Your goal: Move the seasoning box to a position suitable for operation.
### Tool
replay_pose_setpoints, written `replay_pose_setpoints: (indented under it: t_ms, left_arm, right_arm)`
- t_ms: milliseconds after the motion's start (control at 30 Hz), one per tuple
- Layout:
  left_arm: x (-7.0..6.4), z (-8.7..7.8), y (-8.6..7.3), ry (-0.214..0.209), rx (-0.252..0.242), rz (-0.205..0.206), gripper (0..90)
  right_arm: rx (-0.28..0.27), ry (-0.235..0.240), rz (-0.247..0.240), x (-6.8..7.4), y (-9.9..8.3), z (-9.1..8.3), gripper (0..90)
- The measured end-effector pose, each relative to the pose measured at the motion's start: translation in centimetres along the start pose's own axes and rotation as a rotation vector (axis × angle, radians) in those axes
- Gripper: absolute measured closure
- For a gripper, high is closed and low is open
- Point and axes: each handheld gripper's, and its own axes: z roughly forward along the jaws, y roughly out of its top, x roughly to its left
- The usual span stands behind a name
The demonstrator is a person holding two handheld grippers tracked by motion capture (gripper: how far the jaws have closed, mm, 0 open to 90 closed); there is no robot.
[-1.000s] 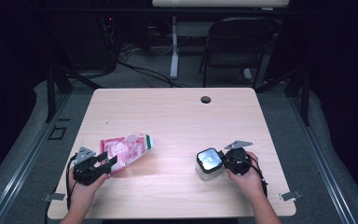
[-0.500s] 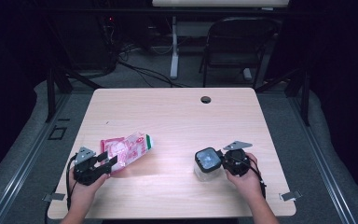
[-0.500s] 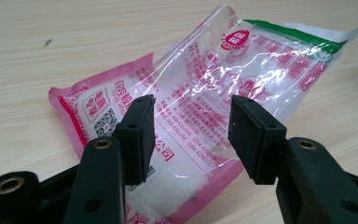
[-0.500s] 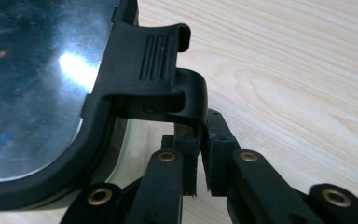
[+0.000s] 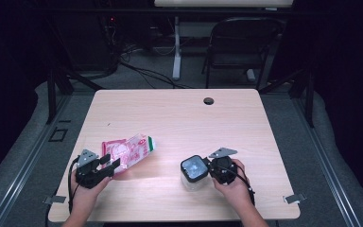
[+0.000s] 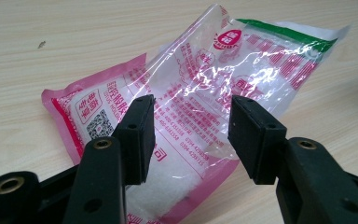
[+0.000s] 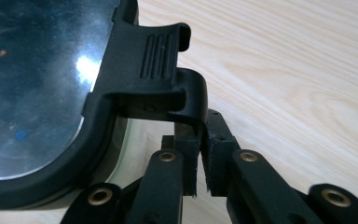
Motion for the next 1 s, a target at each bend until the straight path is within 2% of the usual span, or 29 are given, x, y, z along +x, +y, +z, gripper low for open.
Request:
replay_pose_setpoints:
  t_ms: [33, 200, 333, 800, 1000]
  left_arm:
    - [0.0, 0.0, 0.0, -0.001, 0.000, 0.000, 51.1]
    - [-0.2, 0.0, 0.0, -0.006, 0.010, 0.008, 51.1]
    - [-0.3, 0.1, 0.0, -0.007, 0.008, 0.010, 51.1]
    - [-1.3, 0.3, 0.0, -0.032, 0.018, 0.039, 51.7]
    - [-1.7, 0.3, 0.0, -0.042, 0.027, 0.068, 52.9]
  right_arm:
    - [-0.002, 0.007, -0.001, 0.7, 0.1, 0.3, 85.8]
    - [0.014, 0.008, -0.019, 1.7, 0.4, 0.8, 85.7]
    - [0.008, 0.008, -0.007, 2.3, 0.3, 1.1, 85.7]
    - [0.015, -0.029, -0.002, 2.9, -0.1, 1.4, 85.6]
    - [0.008, -0.046, 0.007, 3.2, -0.3, 1.5, 85.3]
